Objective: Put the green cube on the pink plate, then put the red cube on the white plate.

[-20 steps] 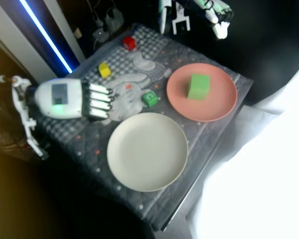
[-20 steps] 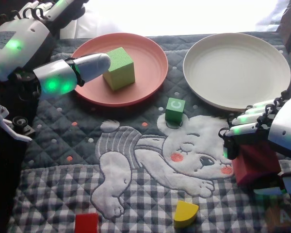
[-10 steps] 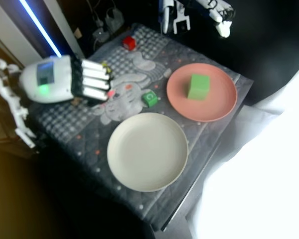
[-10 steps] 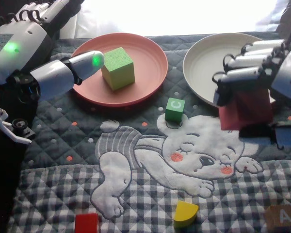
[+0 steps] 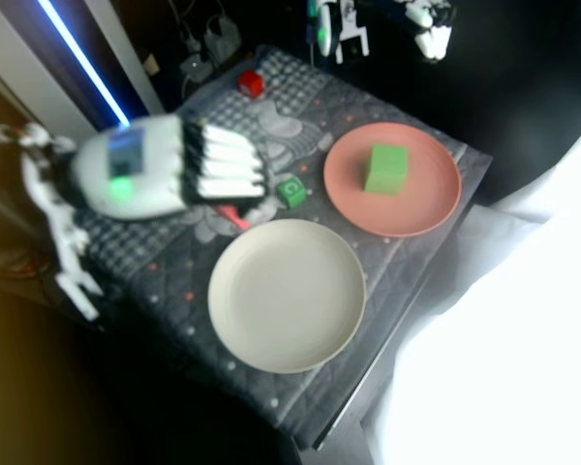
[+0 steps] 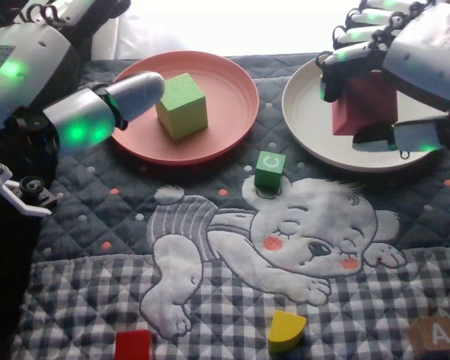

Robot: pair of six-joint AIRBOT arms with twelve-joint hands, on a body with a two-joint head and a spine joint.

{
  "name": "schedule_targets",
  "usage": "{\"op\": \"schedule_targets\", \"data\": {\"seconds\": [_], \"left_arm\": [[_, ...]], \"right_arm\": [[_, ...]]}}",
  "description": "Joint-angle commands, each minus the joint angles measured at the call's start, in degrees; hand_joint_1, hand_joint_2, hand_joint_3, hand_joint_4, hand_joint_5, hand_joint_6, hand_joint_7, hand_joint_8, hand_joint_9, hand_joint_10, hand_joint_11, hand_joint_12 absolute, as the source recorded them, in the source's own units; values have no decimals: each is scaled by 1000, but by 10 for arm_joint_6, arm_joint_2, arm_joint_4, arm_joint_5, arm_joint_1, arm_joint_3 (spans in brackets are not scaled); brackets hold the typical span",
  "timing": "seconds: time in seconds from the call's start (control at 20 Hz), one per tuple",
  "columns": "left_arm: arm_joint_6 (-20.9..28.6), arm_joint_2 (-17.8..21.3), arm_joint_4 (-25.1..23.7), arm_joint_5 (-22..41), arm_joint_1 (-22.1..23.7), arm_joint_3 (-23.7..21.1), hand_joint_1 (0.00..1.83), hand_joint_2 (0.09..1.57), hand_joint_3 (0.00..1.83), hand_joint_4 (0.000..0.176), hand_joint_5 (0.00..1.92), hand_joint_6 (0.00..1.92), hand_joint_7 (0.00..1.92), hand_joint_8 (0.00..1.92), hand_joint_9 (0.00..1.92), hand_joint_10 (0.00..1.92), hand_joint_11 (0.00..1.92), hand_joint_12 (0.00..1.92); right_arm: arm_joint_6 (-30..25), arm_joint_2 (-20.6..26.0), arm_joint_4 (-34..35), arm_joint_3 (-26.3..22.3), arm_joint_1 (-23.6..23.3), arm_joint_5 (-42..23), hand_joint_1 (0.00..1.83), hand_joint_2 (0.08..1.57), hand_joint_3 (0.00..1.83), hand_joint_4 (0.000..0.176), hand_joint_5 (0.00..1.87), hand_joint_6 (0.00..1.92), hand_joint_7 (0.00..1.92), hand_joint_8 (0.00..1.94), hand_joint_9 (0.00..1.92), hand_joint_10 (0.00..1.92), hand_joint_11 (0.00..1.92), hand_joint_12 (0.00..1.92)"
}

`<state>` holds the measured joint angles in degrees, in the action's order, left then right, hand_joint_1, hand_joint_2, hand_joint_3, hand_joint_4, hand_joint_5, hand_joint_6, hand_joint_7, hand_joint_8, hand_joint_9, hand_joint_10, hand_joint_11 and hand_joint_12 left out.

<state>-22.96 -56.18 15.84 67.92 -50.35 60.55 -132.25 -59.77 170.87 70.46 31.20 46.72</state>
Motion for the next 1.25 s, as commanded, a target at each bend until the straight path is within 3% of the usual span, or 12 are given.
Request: {"op": "schedule_targets", "data": {"seconds": [0.0, 0.15, 0.2, 0.3, 0.45, 0.55, 0.6, 0.65, 0.7, 0.75, 0.85, 1.2], "left_arm": [[2, 5, -5, 82, 4, -2, 270, 1192, 0, 25, 0, 0, 361, 1, 312, 174, 0, 1090], [2, 5, -9, 87, 6, -3, 257, 1182, 0, 47, 0, 0, 382, 7, 331, 155, 0, 1113], [2, 5, -10, 88, 6, -4, 262, 1179, 0, 41, 0, 0, 394, 10, 338, 158, 0, 1131], [2, 5, -12, 88, 6, -4, 297, 1183, 0, 49, 4, 1, 411, 13, 371, 176, 0, 1202], [2, 5, -14, 88, 8, -5, 305, 1184, 0, 54, 20, 3, 420, 11, 389, 181, 0, 1269], [2, 5, -14, 88, 8, -5, 308, 1208, 5, 38, 17, 0, 409, 4, 380, 176, 0, 1271], [2, 5, -14, 88, 8, -5, 331, 1212, 4, 34, 19, 1, 417, 7, 383, 178, 0, 1268], [2, 5, -14, 88, 7, -5, 335, 1211, 3, 31, 20, 1, 425, 10, 386, 180, 0, 1266], [2, 5, -14, 89, 7, -5, 345, 1204, 0, 35, 22, 2, 418, 6, 376, 177, 0, 1263], [2, 5, -14, 89, 6, -5, 337, 1199, 0, 31, 18, 0, 424, 9, 385, 182, 0, 1267], [2, 5, -14, 90, 6, -6, 353, 1193, 0, 37, 23, 1, 426, 7, 377, 177, 0, 1196], [2, 14, -14, 112, 1, -13, 337, 1196, 0, 23, 43, 3, 426, 2, 404, 156, 0, 1249]], "right_arm": [[0, -3, 15, 10, -12, 35, 1212, 1220, 0, 0, 920, 1012, 678, 1605, 455, 1813, 290, 1921], [-1, -33, 15, 51, -26, -7, 1342, 1209, 5, 0, 825, 1114, 795, 1400, 660, 1587, 435, 1921], [-1, -43, 15, 63, -28, -20, 1351, 1201, 0, 0, 875, 1005, 809, 1392, 675, 1617, 471, 1921], [-3, -61, 15, 87, -31, -46, 1228, 1227, 6, 0, 865, 1269, 678, 1377, 455, 1412, 225, 1856], [-19, -80, 15, 116, -32, -74, 1323, 1248, 0, 0, 817, 1265, 691, 1433, 546, 1620, 269, 1846], [-19, -82, 15, 121, -33, -87, 1328, 1252, 0, 0, 816, 1211, 667, 1461, 561, 1667, 325, 1866], [-19, -81, 15, 119, -33, -87, 1218, 1226, 0, 0, 870, 1207, 678, 1417, 508, 1394, 322, 1749], [-19, -78, 15, 116, -33, -87, 1140, 1201, 0, 0, 819, 1233, 558, 1047, 450, 1161, 260, 1649], [-19, -74, 15, 111, -33, -87, 1119, 1088, 0, 0, 508, 873, 485, 696, 385, 856, 145, 1489], [-19, -70, 15, 107, -34, -87, 1053, 1038, 0, 0, 314, 492, 372, 287, 264, 464, 28, 1183], [-19, -66, 15, 102, -36, -86, 844, 916, 0, 0, 150, 114, 131, 40, 28, 51, 0, 135], [-18, -4, 15, 26, -24, 29, 747, 937, 0, 0, 97, 23, 32, 12, 0, 0, 2, 0]]}}
